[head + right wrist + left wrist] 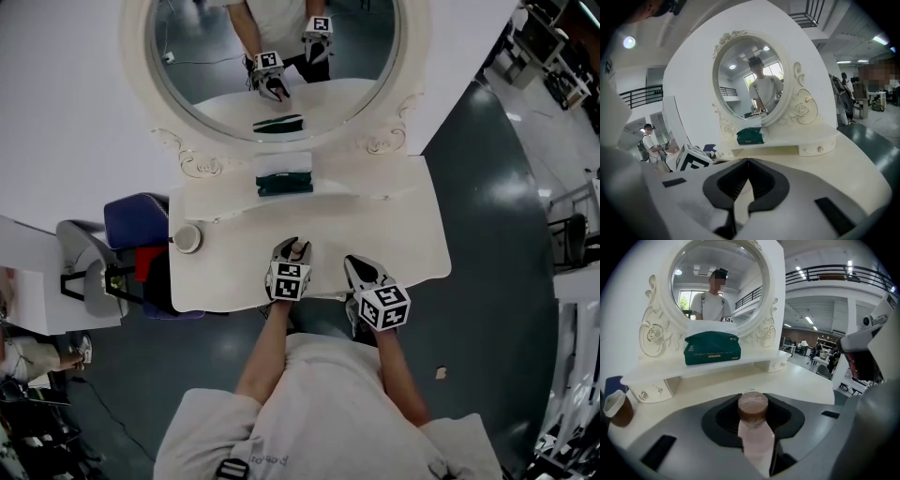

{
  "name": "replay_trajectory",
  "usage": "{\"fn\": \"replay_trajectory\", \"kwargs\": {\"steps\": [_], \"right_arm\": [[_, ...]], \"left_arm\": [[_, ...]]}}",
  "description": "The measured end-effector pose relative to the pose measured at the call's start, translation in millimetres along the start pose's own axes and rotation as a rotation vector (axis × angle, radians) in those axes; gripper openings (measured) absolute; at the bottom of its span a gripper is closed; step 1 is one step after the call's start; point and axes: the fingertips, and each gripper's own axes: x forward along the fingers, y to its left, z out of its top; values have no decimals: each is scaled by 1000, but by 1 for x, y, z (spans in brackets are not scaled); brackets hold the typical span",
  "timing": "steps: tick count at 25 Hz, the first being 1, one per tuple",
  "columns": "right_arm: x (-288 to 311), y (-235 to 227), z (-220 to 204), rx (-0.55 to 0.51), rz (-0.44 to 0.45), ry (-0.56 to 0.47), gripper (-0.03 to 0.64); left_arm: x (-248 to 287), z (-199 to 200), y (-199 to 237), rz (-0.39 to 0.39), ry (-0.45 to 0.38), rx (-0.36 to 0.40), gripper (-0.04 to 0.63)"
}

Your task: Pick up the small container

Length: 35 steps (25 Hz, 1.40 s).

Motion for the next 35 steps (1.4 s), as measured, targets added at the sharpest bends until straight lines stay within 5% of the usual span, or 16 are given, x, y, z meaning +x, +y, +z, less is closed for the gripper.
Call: {"fn": "replay_trajectory", "kwargs": {"steps": [20, 35], "right_arm": [[5, -4, 4, 31, 17, -6, 17], [8, -10, 3, 30, 50, 9, 17]], "left_arm": [[11, -12, -8, 4, 18, 82, 149], [0, -18, -4, 42, 11, -44, 225]]}}
